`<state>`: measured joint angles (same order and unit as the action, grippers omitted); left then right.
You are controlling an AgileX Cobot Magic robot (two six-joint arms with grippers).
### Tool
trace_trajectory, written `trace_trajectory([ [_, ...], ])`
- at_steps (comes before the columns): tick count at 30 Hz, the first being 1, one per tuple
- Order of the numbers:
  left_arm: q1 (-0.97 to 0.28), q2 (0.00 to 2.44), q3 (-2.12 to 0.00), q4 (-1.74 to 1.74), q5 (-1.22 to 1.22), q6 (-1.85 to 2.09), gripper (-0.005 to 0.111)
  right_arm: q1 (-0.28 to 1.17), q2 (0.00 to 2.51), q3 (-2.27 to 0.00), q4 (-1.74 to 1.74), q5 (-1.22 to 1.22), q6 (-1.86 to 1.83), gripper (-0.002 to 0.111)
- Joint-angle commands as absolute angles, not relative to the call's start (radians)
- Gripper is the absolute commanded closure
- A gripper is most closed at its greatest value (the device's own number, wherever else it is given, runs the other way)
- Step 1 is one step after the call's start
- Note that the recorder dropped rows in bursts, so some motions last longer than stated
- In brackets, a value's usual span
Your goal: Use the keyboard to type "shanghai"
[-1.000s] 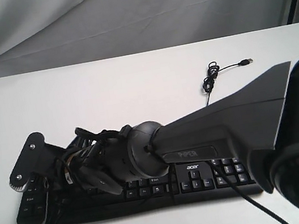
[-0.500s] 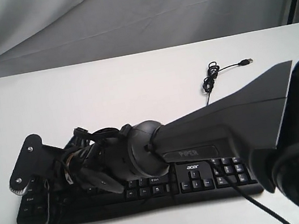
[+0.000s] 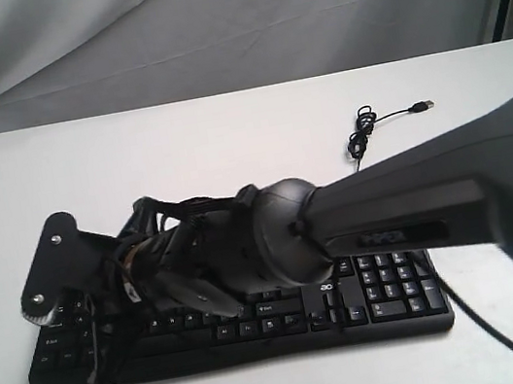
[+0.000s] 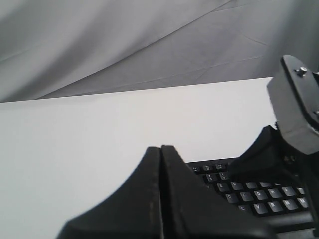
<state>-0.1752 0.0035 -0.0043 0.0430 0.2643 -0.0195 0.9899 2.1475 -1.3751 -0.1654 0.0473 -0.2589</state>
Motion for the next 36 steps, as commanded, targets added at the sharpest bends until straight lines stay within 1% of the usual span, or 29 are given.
trace_trajectory([
  [1,-0.179,0.0,0.0,0.048,0.261,-0.022,0.107,0.944,2.059,-1.249,-0.109,0.027,-0.261,0.108],
  [7,-0.179,0.0,0.0,0.048,0.261,-0.022,0.107,0.905,2.044,-1.167,-0.074,-0.015,-0.261,0.108],
  [25,-0.179,0.0,0.0,0.048,0.261,-0.022,0.107,0.909,2.11,-1.165,-0.083,-0.124,-0.265,0.108],
  [36,-0.179,0.0,0.0,0.048,0.261,-0.022,0.107,0.923,2.112,-1.165,-0.083,-0.122,-0.265,0.108],
])
